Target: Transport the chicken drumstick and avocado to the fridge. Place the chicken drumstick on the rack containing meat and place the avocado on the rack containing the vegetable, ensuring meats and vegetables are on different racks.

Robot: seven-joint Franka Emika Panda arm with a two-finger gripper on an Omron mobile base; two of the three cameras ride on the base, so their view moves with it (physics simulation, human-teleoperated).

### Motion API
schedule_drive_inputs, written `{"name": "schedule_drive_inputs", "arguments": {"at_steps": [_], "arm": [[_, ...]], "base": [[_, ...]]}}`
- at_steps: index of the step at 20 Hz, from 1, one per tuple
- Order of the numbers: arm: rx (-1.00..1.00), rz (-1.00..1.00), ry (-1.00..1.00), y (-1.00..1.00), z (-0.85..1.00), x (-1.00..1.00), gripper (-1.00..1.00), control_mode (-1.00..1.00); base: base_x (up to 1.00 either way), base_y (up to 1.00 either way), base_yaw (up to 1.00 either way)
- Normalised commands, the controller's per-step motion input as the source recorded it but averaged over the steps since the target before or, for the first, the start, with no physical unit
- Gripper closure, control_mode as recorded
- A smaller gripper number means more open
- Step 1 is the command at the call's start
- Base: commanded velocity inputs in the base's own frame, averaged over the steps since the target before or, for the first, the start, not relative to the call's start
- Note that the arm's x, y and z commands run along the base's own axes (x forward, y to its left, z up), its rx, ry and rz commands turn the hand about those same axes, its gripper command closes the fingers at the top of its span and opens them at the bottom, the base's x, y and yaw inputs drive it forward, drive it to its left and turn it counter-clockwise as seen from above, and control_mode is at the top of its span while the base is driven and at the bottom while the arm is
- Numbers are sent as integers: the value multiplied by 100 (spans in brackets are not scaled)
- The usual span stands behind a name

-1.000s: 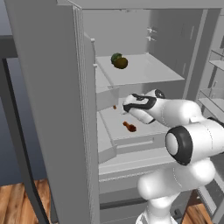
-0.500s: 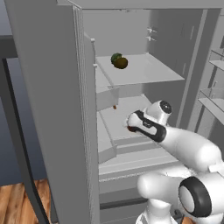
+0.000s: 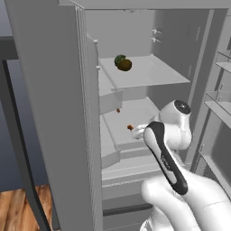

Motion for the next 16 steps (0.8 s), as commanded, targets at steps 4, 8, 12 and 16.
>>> {"name": "schedule_drive_inputs", "arguments": {"at_steps": [4, 8, 12, 16], "arm": [[-1, 0, 0, 0, 85, -100, -100, -100], [-1, -1, 0, 0, 100, -100, -100, -100], [0, -2, 8, 0, 100, -100, -100, -100], [0, -1, 7, 0, 100, -100, -100, -100]], "base": [[0, 0, 0], [0, 0, 0], [0, 0, 0], [0, 0, 0]]}}
